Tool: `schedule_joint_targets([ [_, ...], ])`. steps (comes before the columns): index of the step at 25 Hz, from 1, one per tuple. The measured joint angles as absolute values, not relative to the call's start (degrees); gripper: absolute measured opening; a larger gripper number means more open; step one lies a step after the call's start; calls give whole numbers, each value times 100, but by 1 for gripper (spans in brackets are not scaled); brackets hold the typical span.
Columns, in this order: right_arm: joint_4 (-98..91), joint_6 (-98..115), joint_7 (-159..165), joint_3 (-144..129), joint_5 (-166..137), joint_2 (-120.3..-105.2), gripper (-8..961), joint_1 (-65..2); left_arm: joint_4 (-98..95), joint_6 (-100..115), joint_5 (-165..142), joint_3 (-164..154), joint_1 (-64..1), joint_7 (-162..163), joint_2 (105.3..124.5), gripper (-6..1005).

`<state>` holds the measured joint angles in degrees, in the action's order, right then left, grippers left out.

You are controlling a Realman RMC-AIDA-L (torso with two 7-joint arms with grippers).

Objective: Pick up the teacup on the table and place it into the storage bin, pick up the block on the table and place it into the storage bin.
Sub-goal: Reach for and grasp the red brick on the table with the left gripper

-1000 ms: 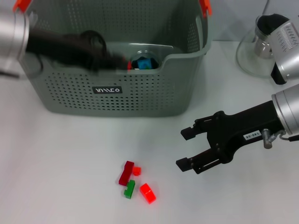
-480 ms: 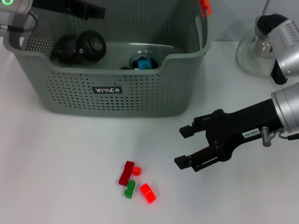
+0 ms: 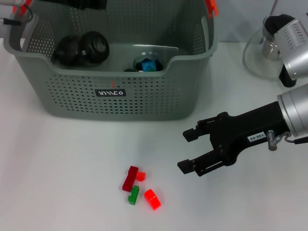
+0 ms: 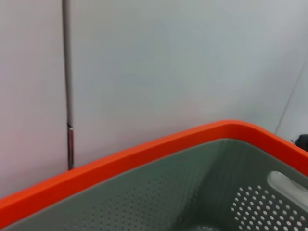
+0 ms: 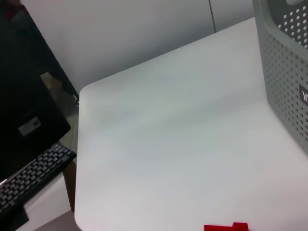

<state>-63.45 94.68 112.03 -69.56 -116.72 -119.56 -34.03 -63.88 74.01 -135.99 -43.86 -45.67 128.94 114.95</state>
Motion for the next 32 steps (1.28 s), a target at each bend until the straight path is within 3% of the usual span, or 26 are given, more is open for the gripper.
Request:
schedule_joint_targets([
  [7, -6344, 9436, 11197, -6951, -11671, -11956, 911, -3401, -7187, 8872, -13046, -4352, -4308, 12637, 11507, 709],
  [13, -6336, 9431, 11197, -6897, -11671, -11953, 911, -3389, -7979, 10719, -12587, -4363, -3900, 11795, 11756, 926],
  [17, -6326, 9431, 11197, -6886, -11671, -11953, 911, -3369, -8382, 11239, -12512, -4469, -3543, 11015, 11950, 931],
  [22, -6173, 9423, 11197, -6788, -11672, -11953, 911, -3389, -8346, 11348, -12732, -4904, -3223, 10114, 12024, 937],
  [32, -5794, 9287, 11206, -6734, -11672, -11924, 911, -3533, -8117, 10313, -14526, -6608, -3248, 9328, 12300, 935],
])
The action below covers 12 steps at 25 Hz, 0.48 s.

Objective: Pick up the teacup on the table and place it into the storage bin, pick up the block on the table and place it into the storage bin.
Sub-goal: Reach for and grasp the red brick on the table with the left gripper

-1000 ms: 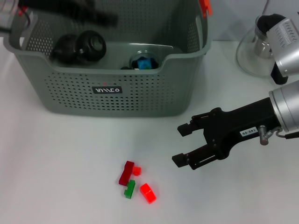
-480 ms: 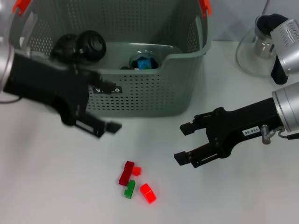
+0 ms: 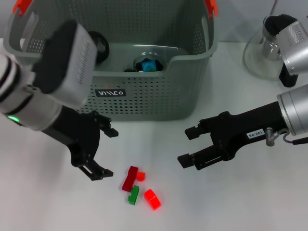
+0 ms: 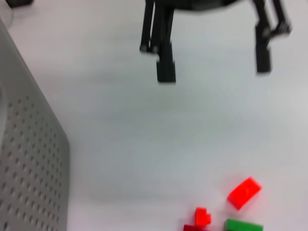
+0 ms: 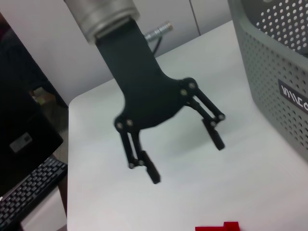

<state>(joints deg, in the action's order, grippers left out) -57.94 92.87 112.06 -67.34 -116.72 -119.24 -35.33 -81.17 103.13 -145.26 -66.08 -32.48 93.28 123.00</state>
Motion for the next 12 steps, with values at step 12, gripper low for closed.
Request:
schedule_joint_targets([
  [12, -5752, 9262, 11313, -6538, -11672, -11953, 912, -3540, -7706, 9786, -15413, -7787, -3602, 9235, 12404, 934],
])
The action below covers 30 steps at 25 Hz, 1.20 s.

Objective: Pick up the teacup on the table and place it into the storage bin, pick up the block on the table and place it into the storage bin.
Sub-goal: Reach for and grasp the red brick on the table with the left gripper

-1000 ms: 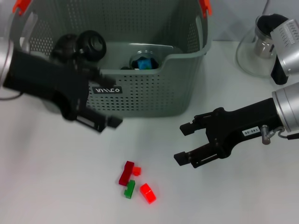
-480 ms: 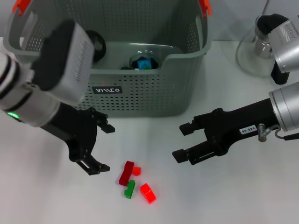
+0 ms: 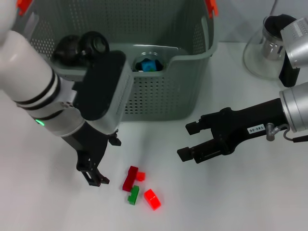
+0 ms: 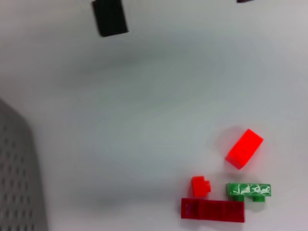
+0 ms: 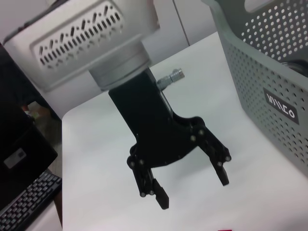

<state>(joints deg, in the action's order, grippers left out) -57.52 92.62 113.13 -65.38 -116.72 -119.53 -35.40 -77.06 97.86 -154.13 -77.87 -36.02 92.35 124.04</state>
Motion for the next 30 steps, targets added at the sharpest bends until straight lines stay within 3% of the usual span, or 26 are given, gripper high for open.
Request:
schedule_joint_targets([
  [8, -5753, 9307, 11240, -6580, -11814, -11906, 911, -3521, -7279, 9580, -15433, -8212, -3804, 9267, 12429, 934],
  [16, -5789, 9315, 11208, -6609, -12384, -11999, 912, -3604, -7125, 9559, -15436, -8381, -3923, 9412, 12445, 934],
  [30, -5794, 9356, 11135, -6518, -12402, -11972, 913, -3497, -6835, 9292, -15382, -8677, -4043, 9580, 12455, 934],
])
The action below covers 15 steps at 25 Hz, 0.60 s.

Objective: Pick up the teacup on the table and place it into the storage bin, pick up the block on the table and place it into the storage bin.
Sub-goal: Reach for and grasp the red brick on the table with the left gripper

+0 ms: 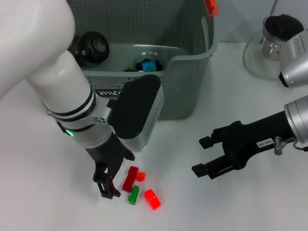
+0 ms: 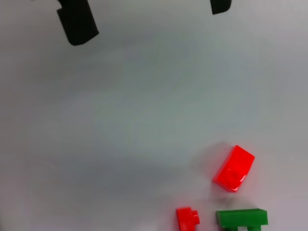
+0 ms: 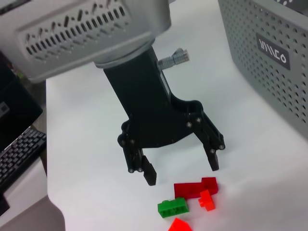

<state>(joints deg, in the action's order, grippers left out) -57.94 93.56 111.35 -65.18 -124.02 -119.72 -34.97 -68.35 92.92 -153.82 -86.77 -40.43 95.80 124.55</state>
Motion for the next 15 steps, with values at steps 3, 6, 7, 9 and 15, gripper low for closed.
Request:
schedule_joint_targets([
  [3, -5775, 9344, 11135, -6518, -12401, -11984, 913, -3489, -6704, 9229, -15381, -8692, -4122, 9568, 12454, 934],
  [6, -5766, 9349, 11143, -6519, -12400, -11991, 912, -3486, -6640, 9188, -15379, -8692, -4183, 9539, 12454, 933],
  [7, -5763, 9354, 11148, -6521, -12400, -11992, 911, -3486, -6588, 9174, -15373, -8693, -4218, 9527, 12454, 933],
  [9, -5758, 9361, 11151, -6525, -12402, -11994, 911, -3486, -6477, 9147, -15340, -8728, -4278, 9521, 12454, 933],
  [15, -5751, 9368, 11158, -6530, -12403, -11997, 912, -3479, -6366, 8996, -15301, -8884, -4342, 9511, 12454, 933],
])
